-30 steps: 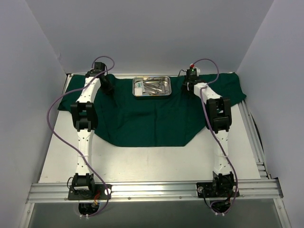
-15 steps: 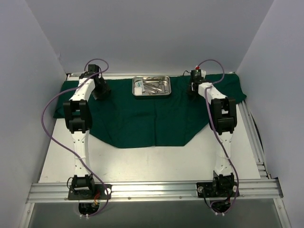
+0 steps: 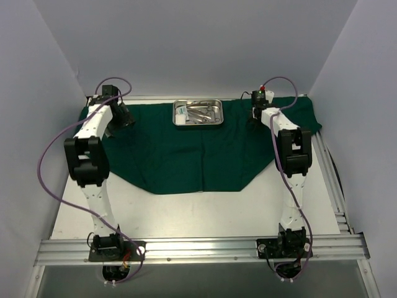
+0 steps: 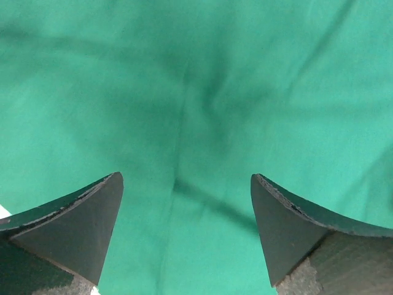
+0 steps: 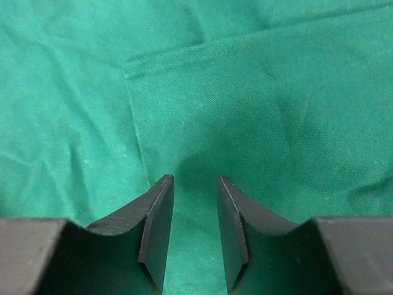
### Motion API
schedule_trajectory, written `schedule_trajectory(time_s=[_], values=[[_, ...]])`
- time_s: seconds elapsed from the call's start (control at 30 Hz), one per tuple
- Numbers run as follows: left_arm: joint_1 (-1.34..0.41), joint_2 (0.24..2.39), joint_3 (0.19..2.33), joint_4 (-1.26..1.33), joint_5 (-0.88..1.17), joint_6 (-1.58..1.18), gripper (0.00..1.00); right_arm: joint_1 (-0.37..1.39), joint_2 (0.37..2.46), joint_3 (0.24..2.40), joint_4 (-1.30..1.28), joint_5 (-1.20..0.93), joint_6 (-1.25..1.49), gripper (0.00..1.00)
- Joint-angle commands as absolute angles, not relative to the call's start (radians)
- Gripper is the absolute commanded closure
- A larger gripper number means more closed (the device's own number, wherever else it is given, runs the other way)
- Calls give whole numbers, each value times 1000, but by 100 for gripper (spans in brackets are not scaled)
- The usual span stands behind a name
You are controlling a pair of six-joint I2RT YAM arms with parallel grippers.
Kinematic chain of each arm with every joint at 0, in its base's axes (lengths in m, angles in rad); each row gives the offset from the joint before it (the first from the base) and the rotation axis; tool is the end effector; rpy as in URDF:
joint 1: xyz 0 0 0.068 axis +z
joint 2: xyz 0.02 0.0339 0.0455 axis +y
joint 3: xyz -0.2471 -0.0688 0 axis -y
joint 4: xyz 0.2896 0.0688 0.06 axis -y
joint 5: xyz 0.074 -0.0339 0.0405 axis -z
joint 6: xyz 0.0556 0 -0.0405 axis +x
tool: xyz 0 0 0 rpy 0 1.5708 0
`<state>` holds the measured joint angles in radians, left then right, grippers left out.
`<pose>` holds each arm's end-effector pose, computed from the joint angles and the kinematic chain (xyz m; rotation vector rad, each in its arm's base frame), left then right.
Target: Open and lay out the surgical kit
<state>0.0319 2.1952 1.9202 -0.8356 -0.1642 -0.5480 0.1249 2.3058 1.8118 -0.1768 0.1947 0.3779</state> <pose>0.5161 0.0256 0.1776 -0.8083 2.5301 0.0525 0.5667 0.0603 0.1324 0.3848 2.1938 0.0569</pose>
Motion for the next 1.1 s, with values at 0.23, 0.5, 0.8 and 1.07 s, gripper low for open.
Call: schedule_trajectory(time_s=[0.23, 0.5, 0.8, 1.07], values=[[-78, 1706, 1439, -733, -233, -525, 6, 130, 2351, 1905, -123, 195, 405, 62], [-160, 1496, 1194, -715, -248, -494, 6, 136, 2436, 1997, -149, 207, 382, 62], [-161, 1453, 1123, -664, -284, -485, 6, 152, 2476, 2002, -170, 232, 354, 62], [-161, 1443, 1095, -649, -316, -476, 6, 156, 2497, 2017, -244, 318, 321, 73]])
